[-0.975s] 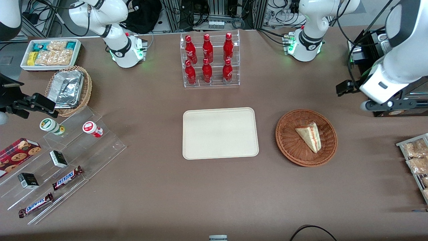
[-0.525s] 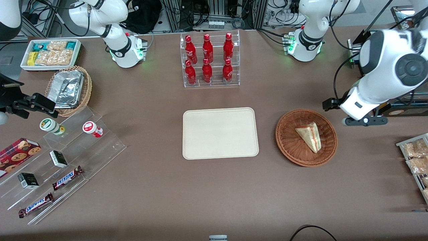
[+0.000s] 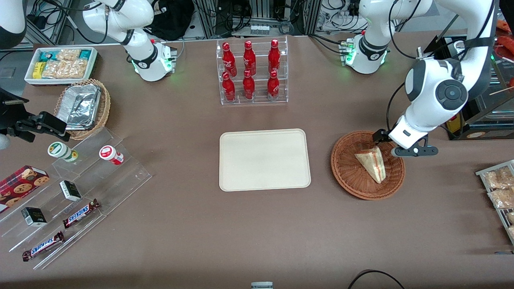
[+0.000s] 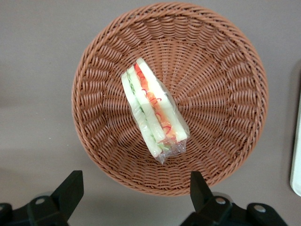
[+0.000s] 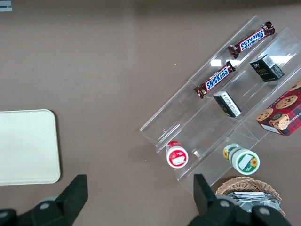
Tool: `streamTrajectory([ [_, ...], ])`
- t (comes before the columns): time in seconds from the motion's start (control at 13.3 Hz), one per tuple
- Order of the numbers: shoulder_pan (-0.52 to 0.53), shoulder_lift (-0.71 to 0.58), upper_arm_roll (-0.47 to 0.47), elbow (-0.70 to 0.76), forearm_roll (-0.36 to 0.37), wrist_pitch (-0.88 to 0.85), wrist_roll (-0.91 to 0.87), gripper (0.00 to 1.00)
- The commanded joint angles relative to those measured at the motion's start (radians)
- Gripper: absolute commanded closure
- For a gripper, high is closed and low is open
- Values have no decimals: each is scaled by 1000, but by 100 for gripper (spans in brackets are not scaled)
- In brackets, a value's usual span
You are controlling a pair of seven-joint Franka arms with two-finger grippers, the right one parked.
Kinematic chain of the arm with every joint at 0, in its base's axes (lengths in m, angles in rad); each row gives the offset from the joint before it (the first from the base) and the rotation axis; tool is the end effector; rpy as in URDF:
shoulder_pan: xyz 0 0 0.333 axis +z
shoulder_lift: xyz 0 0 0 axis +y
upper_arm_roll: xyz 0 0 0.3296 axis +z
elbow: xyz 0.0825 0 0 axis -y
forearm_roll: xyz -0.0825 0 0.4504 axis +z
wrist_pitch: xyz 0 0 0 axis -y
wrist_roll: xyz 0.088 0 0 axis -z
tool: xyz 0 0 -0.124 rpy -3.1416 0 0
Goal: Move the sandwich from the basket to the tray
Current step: 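Lower the left gripper and close it on the wrapped sandwich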
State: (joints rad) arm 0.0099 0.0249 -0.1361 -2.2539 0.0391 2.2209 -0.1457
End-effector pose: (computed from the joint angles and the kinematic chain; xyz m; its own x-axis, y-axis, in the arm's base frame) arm 0.5629 -0.0697 0.3015 0.9986 -0.0042 -0.0535 -0.0060 -0.9994 -0.0344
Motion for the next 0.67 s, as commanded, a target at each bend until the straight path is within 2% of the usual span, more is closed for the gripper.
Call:
streamTrajectory([
  [0.0, -4, 0, -2, -15, -2, 35, -107, 0],
  [0.45, -37, 30, -3, -70, -2, 177, -510, 0],
  [0.6, -37, 49, -3, -69, -4, 192, -581, 0],
])
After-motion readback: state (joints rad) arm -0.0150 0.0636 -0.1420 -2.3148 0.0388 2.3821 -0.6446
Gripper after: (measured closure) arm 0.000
